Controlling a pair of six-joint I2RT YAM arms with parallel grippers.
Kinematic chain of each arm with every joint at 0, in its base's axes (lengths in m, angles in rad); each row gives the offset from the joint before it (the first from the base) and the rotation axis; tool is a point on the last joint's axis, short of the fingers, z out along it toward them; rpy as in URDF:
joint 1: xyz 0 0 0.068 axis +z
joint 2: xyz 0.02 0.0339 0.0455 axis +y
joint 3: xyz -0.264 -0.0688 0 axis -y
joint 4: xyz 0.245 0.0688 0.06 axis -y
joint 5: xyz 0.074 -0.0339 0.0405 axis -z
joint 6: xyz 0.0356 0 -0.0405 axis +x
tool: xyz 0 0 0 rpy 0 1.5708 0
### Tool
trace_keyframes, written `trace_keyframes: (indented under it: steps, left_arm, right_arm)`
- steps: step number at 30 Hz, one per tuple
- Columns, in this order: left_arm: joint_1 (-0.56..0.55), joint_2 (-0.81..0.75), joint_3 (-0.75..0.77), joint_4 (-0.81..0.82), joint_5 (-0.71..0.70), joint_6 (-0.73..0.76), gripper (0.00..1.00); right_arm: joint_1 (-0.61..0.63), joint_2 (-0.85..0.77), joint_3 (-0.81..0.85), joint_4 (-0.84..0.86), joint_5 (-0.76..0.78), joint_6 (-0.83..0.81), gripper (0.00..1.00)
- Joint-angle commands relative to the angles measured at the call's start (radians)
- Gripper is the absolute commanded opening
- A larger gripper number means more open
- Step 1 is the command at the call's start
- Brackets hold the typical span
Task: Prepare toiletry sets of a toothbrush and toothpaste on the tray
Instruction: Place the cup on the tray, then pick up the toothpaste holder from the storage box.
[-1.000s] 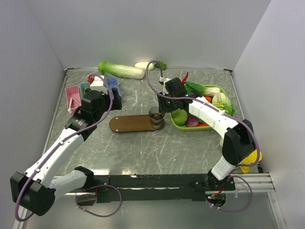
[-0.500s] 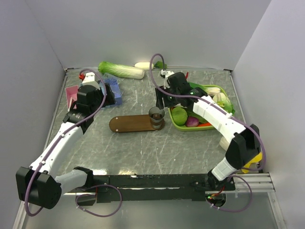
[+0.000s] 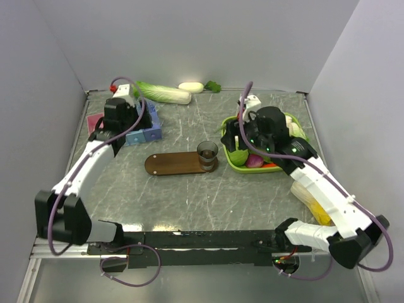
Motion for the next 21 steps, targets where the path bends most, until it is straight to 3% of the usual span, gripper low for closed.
trace_keyframes:
  steps: [1,5,7,10,17,21]
  left_arm:
    - [0.003,0.102,0.138,0.038,0.083,0.113,0.94]
    - [0.007,0.194,0.243,0.043,-0.033,0.16,0.94]
    - [0.023,0.257,0.28,0.029,-0.028,0.192,0.91]
    - [0.065,0.326,0.34,0.018,0.028,0.229,0.83]
    - [0.174,0.39,0.382,0.053,0.313,0.268,0.71]
    - [0.177,0.44,0.412,0.043,0.36,0.288,0.64]
  right_arm:
    - [-0.007,-0.08,-0.052,0.005,0.003,-0.034,0.73]
    - [-0.007,-0.141,-0.094,0.002,0.0,-0.038,0.75]
    - [-0.007,-0.16,-0.099,-0.004,0.007,-0.039,0.75]
    - [-0.007,-0.177,-0.109,-0.007,0.014,-0.038,0.75]
    - [-0.007,-0.192,-0.119,-0.015,0.034,-0.044,0.75]
    - [-0.007,-0.187,-0.117,-0.018,0.043,-0.042,0.75]
